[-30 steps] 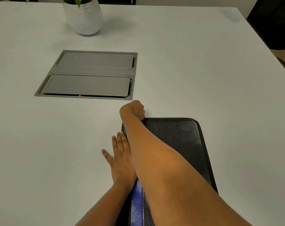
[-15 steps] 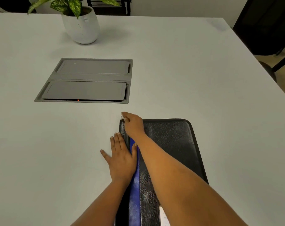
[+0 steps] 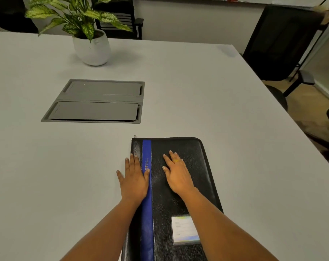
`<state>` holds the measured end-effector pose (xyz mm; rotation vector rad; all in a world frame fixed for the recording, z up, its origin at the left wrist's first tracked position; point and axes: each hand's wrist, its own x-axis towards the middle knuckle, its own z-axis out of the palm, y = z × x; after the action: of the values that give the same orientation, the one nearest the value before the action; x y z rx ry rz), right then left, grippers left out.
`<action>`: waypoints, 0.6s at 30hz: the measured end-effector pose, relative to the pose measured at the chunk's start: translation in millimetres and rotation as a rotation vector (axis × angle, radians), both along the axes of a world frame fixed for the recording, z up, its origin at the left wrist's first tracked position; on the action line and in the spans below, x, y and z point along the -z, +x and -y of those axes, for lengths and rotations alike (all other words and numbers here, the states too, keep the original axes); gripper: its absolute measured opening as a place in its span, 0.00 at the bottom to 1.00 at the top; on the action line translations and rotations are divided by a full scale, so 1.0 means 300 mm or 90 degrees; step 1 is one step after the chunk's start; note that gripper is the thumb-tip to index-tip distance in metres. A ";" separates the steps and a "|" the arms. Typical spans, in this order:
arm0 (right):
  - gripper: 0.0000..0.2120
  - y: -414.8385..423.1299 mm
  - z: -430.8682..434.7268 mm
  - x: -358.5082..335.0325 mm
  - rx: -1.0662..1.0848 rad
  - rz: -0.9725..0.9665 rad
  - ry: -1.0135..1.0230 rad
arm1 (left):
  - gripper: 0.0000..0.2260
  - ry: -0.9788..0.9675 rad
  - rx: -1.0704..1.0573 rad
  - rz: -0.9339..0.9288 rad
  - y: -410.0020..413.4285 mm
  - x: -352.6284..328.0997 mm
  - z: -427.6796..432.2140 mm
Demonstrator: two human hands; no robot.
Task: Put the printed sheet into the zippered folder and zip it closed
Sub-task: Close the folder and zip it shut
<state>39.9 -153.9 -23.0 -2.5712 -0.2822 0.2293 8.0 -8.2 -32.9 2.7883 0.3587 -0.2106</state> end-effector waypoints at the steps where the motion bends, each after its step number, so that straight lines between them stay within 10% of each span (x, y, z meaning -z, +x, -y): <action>1: 0.23 -0.025 0.013 0.003 0.010 -0.002 -0.017 | 0.29 0.001 0.010 0.005 -0.025 0.001 0.008; 18: 0.24 -0.464 0.125 -0.021 0.026 -0.051 -0.172 | 0.28 0.014 0.147 -0.028 -0.411 -0.045 0.123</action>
<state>-99.4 -191.3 -16.6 -2.8218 -0.1784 0.3777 -115.3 -45.0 -19.3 2.8468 0.0479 -0.3227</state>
